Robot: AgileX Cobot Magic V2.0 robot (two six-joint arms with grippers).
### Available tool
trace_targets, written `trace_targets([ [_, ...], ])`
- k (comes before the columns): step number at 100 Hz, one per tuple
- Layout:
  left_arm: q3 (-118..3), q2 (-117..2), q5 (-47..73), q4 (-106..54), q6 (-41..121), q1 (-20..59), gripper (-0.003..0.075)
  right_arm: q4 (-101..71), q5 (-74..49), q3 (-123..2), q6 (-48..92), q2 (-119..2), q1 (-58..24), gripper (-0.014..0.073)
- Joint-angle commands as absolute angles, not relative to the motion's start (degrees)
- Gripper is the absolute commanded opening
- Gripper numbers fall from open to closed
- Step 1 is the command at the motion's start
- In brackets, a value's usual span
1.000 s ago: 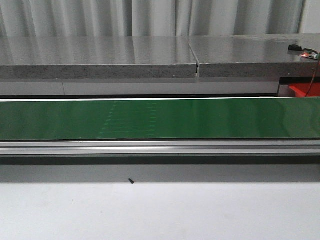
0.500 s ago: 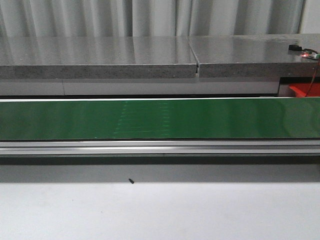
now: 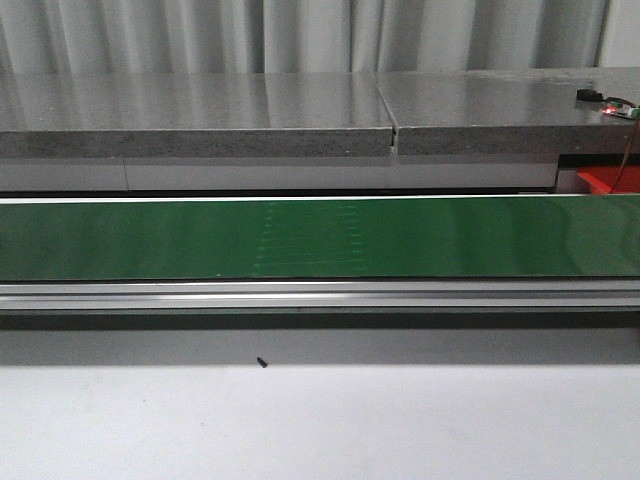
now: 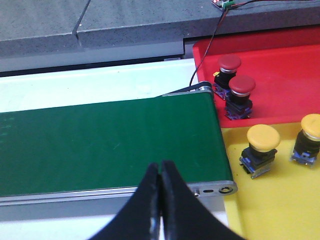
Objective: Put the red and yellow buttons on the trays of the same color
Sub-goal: 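Grasp a yellow push button with the left gripper, then set the yellow button on the belt's start and open the left gripper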
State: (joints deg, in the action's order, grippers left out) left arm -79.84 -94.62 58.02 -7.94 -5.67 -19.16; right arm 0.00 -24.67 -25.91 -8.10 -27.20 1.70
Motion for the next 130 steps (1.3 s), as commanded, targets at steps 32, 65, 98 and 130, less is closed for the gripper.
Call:
trace_targets([
  [32,-80.0,-94.6,59.3,-9.4,-5.4,-18.8,0.0109,0.7,-20.1,-27.4,-8.1,-27.3,1.7,-0.0067],
  [65,-80.0,-95.5,59.9,-11.4,-3.6,-18.8,0.0491,0.7,-20.1,-27.4,-8.1,-27.3,1.7,-0.0067],
  [98,-81.0,-91.9,57.8,-11.8,-3.2,-18.9,0.0556,0.7,-20.1,-27.4,-8.1,-27.3,1.7,-0.0067],
  [130,-86.8,-91.3,58.1,-11.6,2.5,-21.3,0.0556,0.7,-20.1,-27.4,-8.1,-27.3,1.7,-0.0067],
])
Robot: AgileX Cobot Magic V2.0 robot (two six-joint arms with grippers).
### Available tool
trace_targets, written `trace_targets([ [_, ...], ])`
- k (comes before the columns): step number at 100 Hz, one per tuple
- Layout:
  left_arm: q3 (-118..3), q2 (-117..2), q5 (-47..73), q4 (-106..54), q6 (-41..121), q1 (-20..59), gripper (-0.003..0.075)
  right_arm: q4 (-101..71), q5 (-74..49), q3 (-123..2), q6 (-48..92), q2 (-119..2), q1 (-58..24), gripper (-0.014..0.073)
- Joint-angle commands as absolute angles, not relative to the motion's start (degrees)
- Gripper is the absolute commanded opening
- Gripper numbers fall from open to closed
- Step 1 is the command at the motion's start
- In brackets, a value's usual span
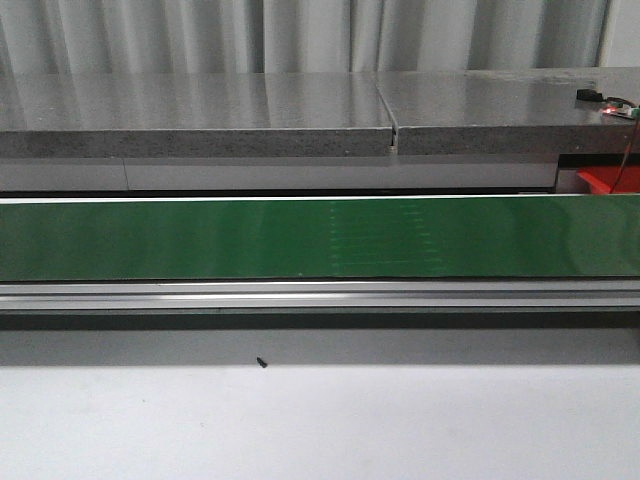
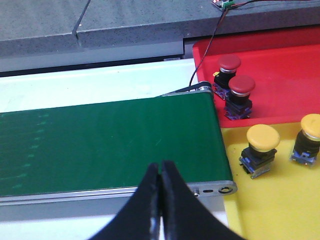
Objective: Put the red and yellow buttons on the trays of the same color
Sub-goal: 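Set the yellow button on the belt's start and open the left gripper, then grasp a red push button from the cluster with the left gripper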
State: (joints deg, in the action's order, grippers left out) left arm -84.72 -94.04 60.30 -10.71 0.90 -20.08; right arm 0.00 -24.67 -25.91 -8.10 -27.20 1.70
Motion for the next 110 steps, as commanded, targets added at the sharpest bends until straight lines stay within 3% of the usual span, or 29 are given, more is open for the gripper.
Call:
trace_targets([
  [1,-86.8,-91.3,58.0,-11.6,2.6,-21.5,0.0556,0.7,-20.1,-27.4,-8.1,-27.3,1.7,-0.0067],
  [45,-86.8,-98.2,56.3,-12.0,9.0,-31.3,0.0556,0.7,-20.1,-27.4,-8.1,-27.3,1.7,-0.0067],
  [110,-86.9,-111.0,44.9,-12.7,10.0,-32.0,0.0556,0.7,-20.1,-27.4,-8.1,-27.3,1.7,-0.0067],
])
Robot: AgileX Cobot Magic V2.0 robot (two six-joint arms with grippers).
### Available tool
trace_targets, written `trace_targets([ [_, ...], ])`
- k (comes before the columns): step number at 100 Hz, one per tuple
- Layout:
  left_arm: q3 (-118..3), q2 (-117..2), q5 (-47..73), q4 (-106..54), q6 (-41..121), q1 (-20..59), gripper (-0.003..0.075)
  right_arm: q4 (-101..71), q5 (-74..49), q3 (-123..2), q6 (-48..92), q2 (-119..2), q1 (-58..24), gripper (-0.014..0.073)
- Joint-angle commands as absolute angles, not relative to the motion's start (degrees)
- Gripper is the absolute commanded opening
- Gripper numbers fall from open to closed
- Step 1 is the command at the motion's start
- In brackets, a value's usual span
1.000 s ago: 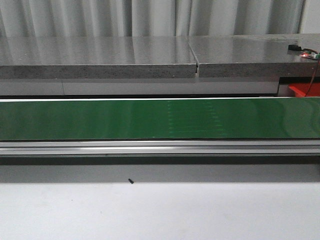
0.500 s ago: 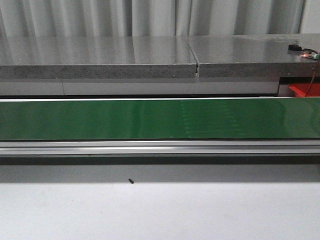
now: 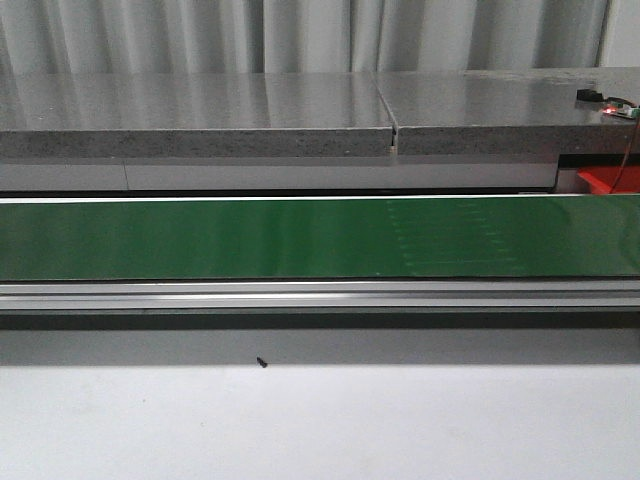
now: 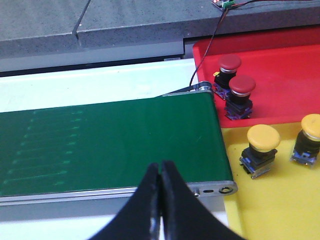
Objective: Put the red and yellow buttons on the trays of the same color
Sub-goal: 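Grasp a red push button from the cluster with the left gripper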
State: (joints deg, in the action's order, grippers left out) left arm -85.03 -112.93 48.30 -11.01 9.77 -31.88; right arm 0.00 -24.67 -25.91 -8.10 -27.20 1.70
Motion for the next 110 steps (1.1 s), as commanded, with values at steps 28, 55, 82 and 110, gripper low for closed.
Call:
trace_targets([
  [28,-86.9,-113.1,43.6,-13.0,10.0,-32.0,0.0323,0.7,-20.1,-27.4,-8.1,-27.3,1.7,-0.0067],
  [55,-86.9,-111.5,43.6,-13.0,10.0,-32.0,0.0157,0.7,-20.1,-27.4,-8.1,-27.3,1.7,-0.0067],
  [82,-82.1,-101.3,41.7,-13.0,10.1,-31.9,0.0157,0.7,-20.1,-27.4,-8.1,-27.3,1.7,-0.0067],
  [110,-72.9,-89.9,39.1,-13.0,10.5,-31.2,0.0157,0.7,-20.1,-27.4,-8.1,-27.3,1.7,-0.0067],
])
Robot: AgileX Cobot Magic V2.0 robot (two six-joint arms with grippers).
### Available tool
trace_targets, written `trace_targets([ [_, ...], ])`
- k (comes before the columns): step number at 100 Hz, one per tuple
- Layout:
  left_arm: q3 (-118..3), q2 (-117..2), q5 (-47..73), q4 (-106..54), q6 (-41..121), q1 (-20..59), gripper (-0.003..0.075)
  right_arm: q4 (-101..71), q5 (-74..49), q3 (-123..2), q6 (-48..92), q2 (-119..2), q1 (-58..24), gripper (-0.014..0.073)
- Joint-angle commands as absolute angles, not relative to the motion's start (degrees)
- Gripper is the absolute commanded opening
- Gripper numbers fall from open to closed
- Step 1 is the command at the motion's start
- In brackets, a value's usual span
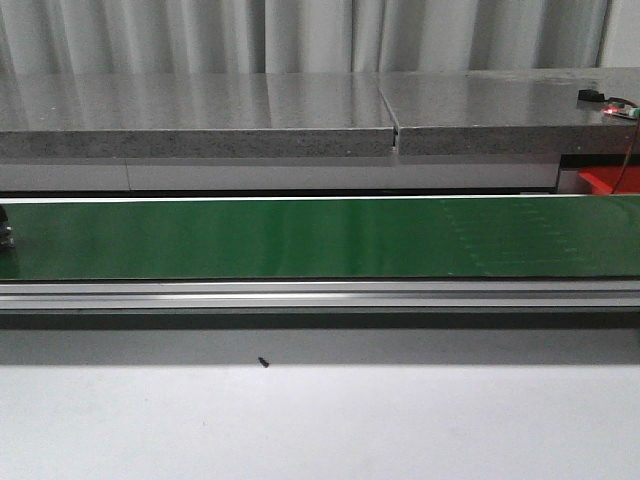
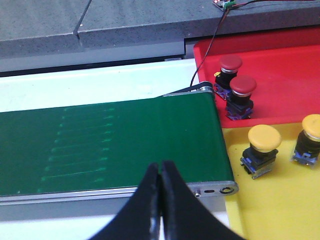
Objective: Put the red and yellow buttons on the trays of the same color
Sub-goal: 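Grasp a red push button from the cluster with the left gripper, then set the red button on the belt and open the left gripper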
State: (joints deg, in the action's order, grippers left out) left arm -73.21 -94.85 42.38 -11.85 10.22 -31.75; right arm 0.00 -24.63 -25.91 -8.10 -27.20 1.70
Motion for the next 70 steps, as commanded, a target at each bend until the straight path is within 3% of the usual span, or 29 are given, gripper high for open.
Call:
trace_targets([
  [1,-72.6,-89.6,39.1,-13.0,10.5,-31.1,0.0157,0.7,-20.1,-27.4,-8.1,-27.3,1.7,-0.0067],
  [45,-70.8,-88.7,39.9,-14.2,11.3,-20.7,0.0157,0.7,-20.1,-27.4,-8.1,-27.3,1.7,-0.0067],
  [70,-70.8,-91.2,41.7,-14.2,11.3,-19.2,0.0158,0.7,-20.1,-27.4,-8.1,-27.3,1.7,-0.0067],
])
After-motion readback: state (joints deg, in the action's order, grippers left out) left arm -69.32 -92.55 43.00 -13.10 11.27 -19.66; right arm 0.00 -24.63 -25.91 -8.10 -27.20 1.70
